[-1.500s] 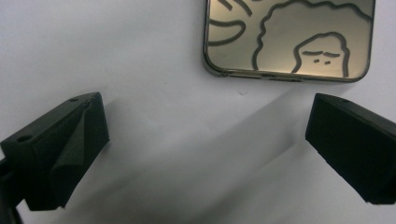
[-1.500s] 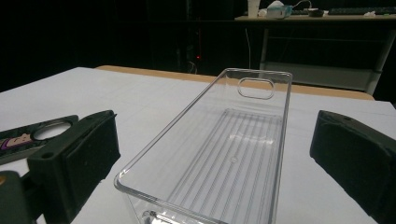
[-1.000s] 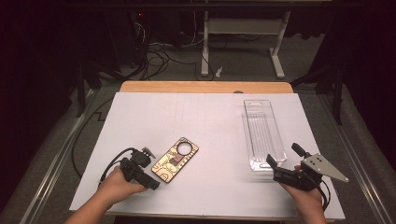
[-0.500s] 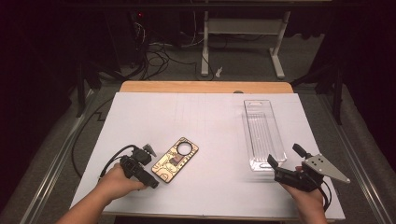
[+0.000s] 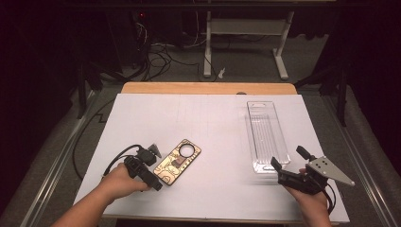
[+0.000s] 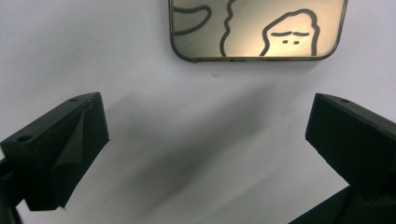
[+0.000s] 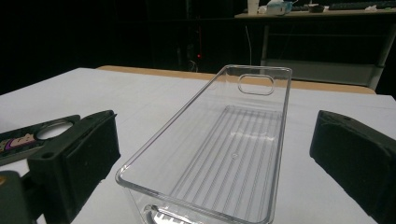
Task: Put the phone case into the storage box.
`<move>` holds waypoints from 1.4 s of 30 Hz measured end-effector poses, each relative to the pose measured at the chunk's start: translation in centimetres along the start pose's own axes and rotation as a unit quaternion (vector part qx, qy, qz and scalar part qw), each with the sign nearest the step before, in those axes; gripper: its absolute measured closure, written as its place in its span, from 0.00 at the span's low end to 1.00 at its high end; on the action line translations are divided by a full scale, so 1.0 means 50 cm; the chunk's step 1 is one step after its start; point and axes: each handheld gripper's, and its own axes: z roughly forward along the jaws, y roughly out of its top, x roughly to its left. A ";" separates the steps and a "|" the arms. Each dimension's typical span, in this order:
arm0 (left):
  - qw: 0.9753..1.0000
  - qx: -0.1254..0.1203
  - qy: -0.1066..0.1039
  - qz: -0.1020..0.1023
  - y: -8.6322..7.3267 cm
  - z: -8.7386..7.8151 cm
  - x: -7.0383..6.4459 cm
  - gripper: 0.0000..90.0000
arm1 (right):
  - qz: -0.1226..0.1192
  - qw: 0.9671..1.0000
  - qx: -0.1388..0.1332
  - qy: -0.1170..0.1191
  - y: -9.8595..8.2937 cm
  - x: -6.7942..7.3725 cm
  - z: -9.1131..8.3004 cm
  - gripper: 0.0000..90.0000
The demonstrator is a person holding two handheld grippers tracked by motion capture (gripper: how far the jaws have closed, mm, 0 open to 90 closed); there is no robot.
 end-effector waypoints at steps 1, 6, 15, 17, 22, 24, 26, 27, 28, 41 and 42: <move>1.000 0.002 -0.004 0.003 0.002 -0.002 0.000 0.01 | 0.001 1.000 0.000 0.000 0.000 0.000 0.000 0.02; 1.000 0.008 -0.008 0.009 0.011 -0.002 -0.002 0.01 | -0.001 1.000 0.001 -0.001 0.000 -0.001 0.001 0.02; 1.000 0.009 -0.004 0.017 0.035 -0.007 -0.014 0.01 | 0.002 1.000 0.001 -0.003 0.000 0.000 -0.001 0.02; 1.000 0.010 -0.003 0.019 0.041 -0.008 -0.017 0.01 | 0.000 1.000 0.001 -0.003 0.000 0.001 -0.001 0.02; 1.000 0.007 -0.008 0.018 0.056 -0.005 -0.018 0.00 | 0.000 1.000 0.001 -0.003 0.000 0.000 -0.001 0.02; 1.000 0.010 -0.007 0.019 0.061 -0.003 -0.018 0.00 | 0.001 1.000 0.001 -0.003 0.000 -0.001 -0.001 0.02; 1.000 0.010 -0.011 0.018 0.064 -0.002 -0.017 0.00 | 0.002 1.000 0.002 -0.003 0.000 -0.001 -0.001 0.02; 1.000 0.012 -0.012 0.019 0.065 -0.001 -0.018 0.00 | 0.002 1.000 0.002 -0.003 0.000 -0.001 -0.001 0.02; 1.000 0.011 -0.011 0.020 0.065 -0.002 -0.018 0.00 | 0.000 1.000 0.001 -0.003 -0.001 -0.001 -0.002 0.02; 1.000 0.013 -0.010 0.024 0.087 -0.018 -0.017 0.01 | -0.001 1.000 0.003 -0.001 -0.001 0.002 -0.001 0.02; 1.000 0.014 -0.011 0.026 0.091 -0.018 -0.018 0.01 | 0.000 1.000 0.003 -0.001 -0.001 0.002 -0.001 0.02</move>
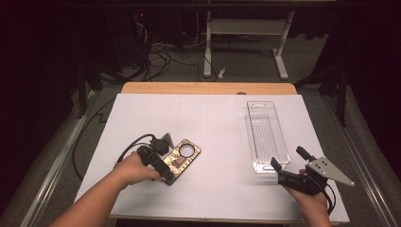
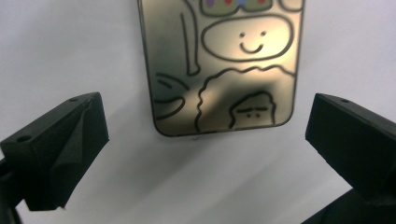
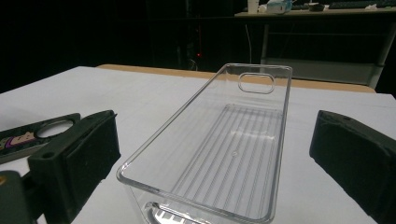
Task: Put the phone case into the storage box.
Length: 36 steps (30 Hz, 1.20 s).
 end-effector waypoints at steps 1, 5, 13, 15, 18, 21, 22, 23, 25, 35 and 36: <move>1.000 0.002 0.004 0.002 0.005 -0.001 -0.002 0.01 | -0.001 1.000 0.000 0.000 0.000 0.000 0.000 0.02; 1.000 0.003 0.003 0.006 0.025 -0.004 -0.009 0.01 | 0.000 1.000 -0.001 0.000 0.000 -0.001 -0.002 0.02; 1.000 0.006 -0.001 0.008 0.064 -0.006 -0.014 0.01 | 0.001 1.000 -0.002 0.001 0.000 -0.002 -0.002 0.02; 1.000 0.011 0.004 0.006 0.071 0.002 -0.013 0.01 | 0.002 1.000 -0.003 0.001 0.001 -0.003 -0.003 0.02; 1.000 0.010 0.003 0.006 0.079 0.012 -0.014 0.01 | 0.001 1.000 -0.003 0.001 0.001 -0.003 -0.003 0.02; 1.000 0.010 0.006 0.004 0.084 0.021 -0.014 0.01 | 0.002 1.000 -0.004 0.001 0.001 -0.003 -0.003 0.02; 1.000 0.010 0.007 0.003 0.085 0.023 -0.014 0.01 | 0.002 1.000 -0.003 0.001 0.001 -0.003 -0.003 0.02; 1.000 0.008 0.008 0.003 0.086 0.025 -0.014 0.01 | 0.001 1.000 -0.004 0.001 0.001 -0.003 -0.003 0.02; 1.000 0.009 0.009 0.003 0.088 0.031 -0.015 0.01 | 0.002 1.000 -0.003 0.001 0.001 -0.003 -0.003 0.02; 0.999 0.023 0.027 0.003 0.094 0.059 -0.029 0.01 | -0.001 1.000 -0.006 0.002 0.003 -0.002 -0.004 0.02; 0.999 0.022 0.027 0.002 0.094 0.060 -0.029 0.01 | 0.000 1.000 -0.006 0.001 0.003 -0.002 -0.004 0.02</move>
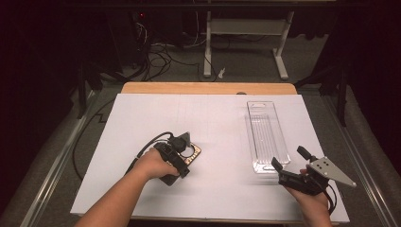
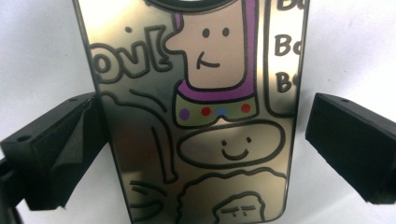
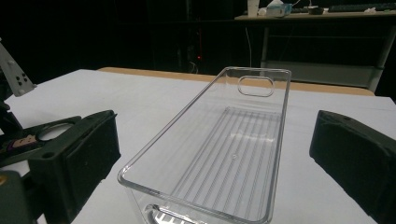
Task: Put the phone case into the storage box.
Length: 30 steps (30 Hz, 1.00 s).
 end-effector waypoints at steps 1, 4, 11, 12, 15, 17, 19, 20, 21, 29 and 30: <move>1.000 0.000 0.000 0.000 0.000 0.000 0.000 0.01 | 0.001 1.000 0.002 -0.001 -0.001 0.000 0.000 0.02; 1.000 -0.001 -0.002 -0.004 -0.001 -0.001 0.002 0.01 | 0.004 1.000 0.004 0.000 -0.002 0.000 0.001 0.02; 1.000 -0.008 0.000 -0.008 -0.006 -0.001 0.005 0.01 | 0.001 1.000 0.004 0.001 -0.001 0.002 0.003 0.02; 1.000 -0.008 0.001 -0.008 -0.007 0.000 0.005 0.01 | 0.000 1.000 0.004 0.001 -0.001 0.002 0.003 0.02; 1.000 -0.008 0.005 -0.011 -0.006 0.001 0.004 0.01 | 0.000 1.000 0.004 0.002 -0.002 0.003 0.004 0.02; 1.000 -0.005 0.012 -0.010 -0.005 0.001 0.002 0.03 | 0.000 1.000 0.003 0.001 -0.001 0.002 0.002 0.02; 1.000 -0.006 0.014 -0.011 -0.005 0.002 0.001 0.03 | 0.001 1.000 0.002 0.000 0.000 0.003 0.001 0.02; 1.000 -0.006 0.014 -0.012 -0.005 0.002 0.001 0.03 | 0.001 1.000 0.001 0.000 0.000 0.003 0.000 0.02; 1.000 -0.006 0.013 -0.012 -0.005 0.002 0.001 0.03 | 0.001 1.000 0.001 0.000 0.000 0.002 0.001 0.02; 1.000 0.001 0.013 -0.016 -0.001 0.004 0.001 0.03 | 0.003 1.000 0.003 -0.001 0.000 0.005 0.001 0.02; 1.000 0.003 0.012 -0.016 -0.001 0.004 0.002 0.03 | 0.003 1.000 0.003 0.000 0.000 0.006 0.001 0.02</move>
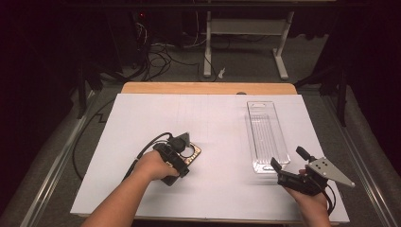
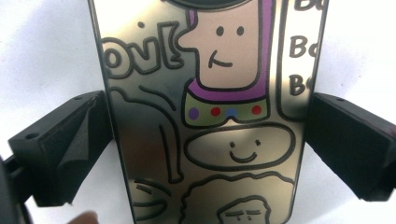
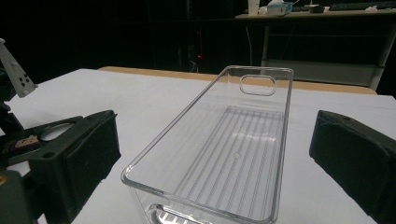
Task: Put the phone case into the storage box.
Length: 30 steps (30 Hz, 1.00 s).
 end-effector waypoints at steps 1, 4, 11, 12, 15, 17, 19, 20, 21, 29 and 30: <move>1.000 0.002 0.000 0.000 0.001 0.000 0.000 0.03 | 0.000 1.000 0.000 0.000 0.000 0.000 0.000 0.02; 1.000 0.002 -0.002 0.002 0.001 0.001 0.001 0.04 | 0.001 1.000 0.000 -0.001 0.000 -0.001 0.000 0.02; 1.000 0.005 -0.003 0.001 0.003 0.000 0.003 0.05 | -0.001 1.000 0.000 0.002 0.001 0.003 0.002 0.02; 1.000 0.006 -0.003 0.000 0.004 -0.001 0.003 0.06 | -0.002 1.000 0.000 0.002 0.001 0.003 0.002 0.02; 1.000 0.007 -0.003 0.000 0.004 -0.001 0.003 0.07 | -0.001 1.000 -0.001 0.001 0.001 0.002 0.001 0.02; 1.000 0.006 -0.003 0.001 0.004 -0.002 0.003 0.07 | 0.000 1.000 -0.001 0.001 0.001 0.002 0.001 0.02; 1.000 0.006 -0.002 0.001 0.004 -0.002 0.003 0.08 | -0.001 1.000 0.000 0.001 0.001 0.002 0.001 0.02; 1.000 0.005 -0.002 0.001 0.003 -0.003 0.003 0.08 | -0.001 1.000 0.000 0.001 0.001 0.002 0.001 0.02; 1.000 0.005 -0.002 0.002 0.003 -0.003 0.003 0.08 | 0.000 1.000 0.000 0.001 0.001 0.002 0.002 0.02; 1.000 -0.001 -0.001 0.005 0.000 -0.007 0.003 0.14 | -0.002 1.000 0.000 0.001 0.001 0.003 0.002 0.02; 1.000 -0.001 -0.001 0.005 0.000 -0.007 0.003 0.14 | -0.002 1.000 0.000 0.001 0.001 0.003 0.002 0.02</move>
